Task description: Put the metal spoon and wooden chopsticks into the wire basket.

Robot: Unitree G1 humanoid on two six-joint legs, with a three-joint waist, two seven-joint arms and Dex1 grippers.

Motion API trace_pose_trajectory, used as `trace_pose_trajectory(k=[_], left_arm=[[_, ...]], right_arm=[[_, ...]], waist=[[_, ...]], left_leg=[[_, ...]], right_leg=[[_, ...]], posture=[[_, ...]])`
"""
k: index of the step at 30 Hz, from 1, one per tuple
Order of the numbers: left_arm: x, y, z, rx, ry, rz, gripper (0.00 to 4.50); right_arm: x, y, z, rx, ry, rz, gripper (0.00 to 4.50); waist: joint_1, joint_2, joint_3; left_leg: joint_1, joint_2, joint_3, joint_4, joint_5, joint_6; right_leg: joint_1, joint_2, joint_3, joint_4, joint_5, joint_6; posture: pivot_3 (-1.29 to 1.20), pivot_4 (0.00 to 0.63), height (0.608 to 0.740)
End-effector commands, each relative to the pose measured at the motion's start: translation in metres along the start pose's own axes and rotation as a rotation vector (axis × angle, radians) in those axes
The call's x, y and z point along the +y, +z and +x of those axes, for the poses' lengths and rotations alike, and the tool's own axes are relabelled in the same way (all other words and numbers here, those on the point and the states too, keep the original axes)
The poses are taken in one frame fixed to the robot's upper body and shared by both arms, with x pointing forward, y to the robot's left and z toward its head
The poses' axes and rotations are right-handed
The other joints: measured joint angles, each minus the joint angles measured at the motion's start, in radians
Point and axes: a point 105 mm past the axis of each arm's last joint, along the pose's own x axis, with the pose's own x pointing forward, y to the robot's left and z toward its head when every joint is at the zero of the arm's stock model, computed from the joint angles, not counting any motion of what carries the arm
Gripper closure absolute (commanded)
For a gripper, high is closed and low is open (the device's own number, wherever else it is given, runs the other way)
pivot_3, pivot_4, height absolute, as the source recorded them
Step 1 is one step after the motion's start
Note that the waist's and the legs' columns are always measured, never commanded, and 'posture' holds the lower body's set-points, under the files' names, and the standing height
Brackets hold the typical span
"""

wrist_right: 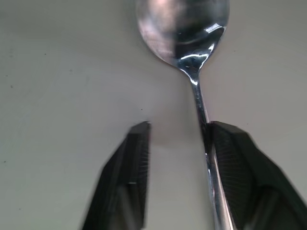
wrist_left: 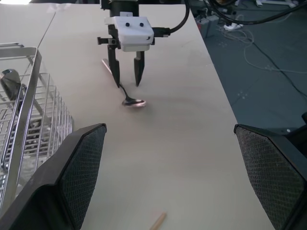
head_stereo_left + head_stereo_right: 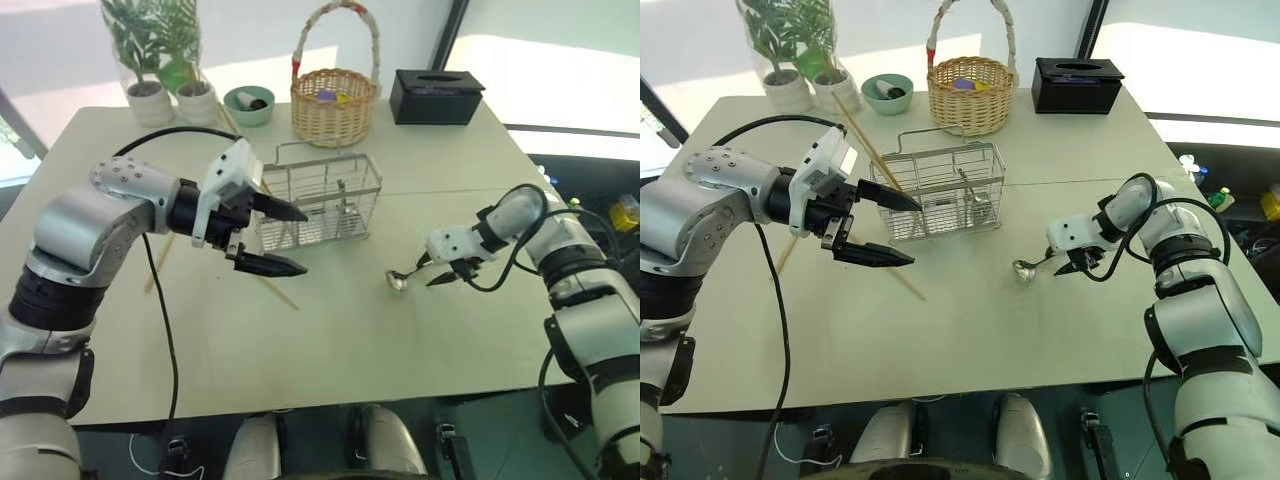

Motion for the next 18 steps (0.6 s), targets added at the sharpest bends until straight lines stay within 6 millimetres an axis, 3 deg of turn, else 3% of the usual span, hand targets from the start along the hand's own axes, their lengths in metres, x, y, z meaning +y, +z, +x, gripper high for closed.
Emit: trace_pose_trajectory(k=[1, 13, 18], left_arm=[[0.0, 0.009, -0.006, -0.001, 0.018, 0.046, 0.0], [0.004, 0.012, -0.007, -0.013, 0.039, 0.054, 0.0], [0.007, 0.011, -0.011, -0.021, 0.062, 0.055, 0.0]], right_arm=[[0.009, -0.002, 0.008, -0.011, 0.038, 0.016, 4.44], [0.001, -0.003, 0.007, -0.007, -0.027, 0.023, 4.44], [-0.014, 0.014, -0.014, -0.094, -0.11, -0.021, 4.44]], waist=[[0.0, 0.0, 0.0], [0.001, -0.001, 0.0], [0.0, 0.0, 0.0]], left_leg=[[0.0, 0.0, 0.0, 0.0, 0.0, 0.0], [0.0, 0.0, -0.001, 0.0, 0.0, 0.0], [0.0, 0.0, -0.001, 0.0, 0.0, 0.0]], right_leg=[[0.0, 0.0, 0.0, 0.001, -0.001, 0.0], [0.0, 0.0, 0.0, 0.001, -0.001, 0.0], [0.0, 0.0, 0.0, 0.001, -0.001, 0.0]], posture=[[0.0, 0.15, 0.717], [0.0, 0.15, 0.717], [0.0, 0.15, 0.717]])
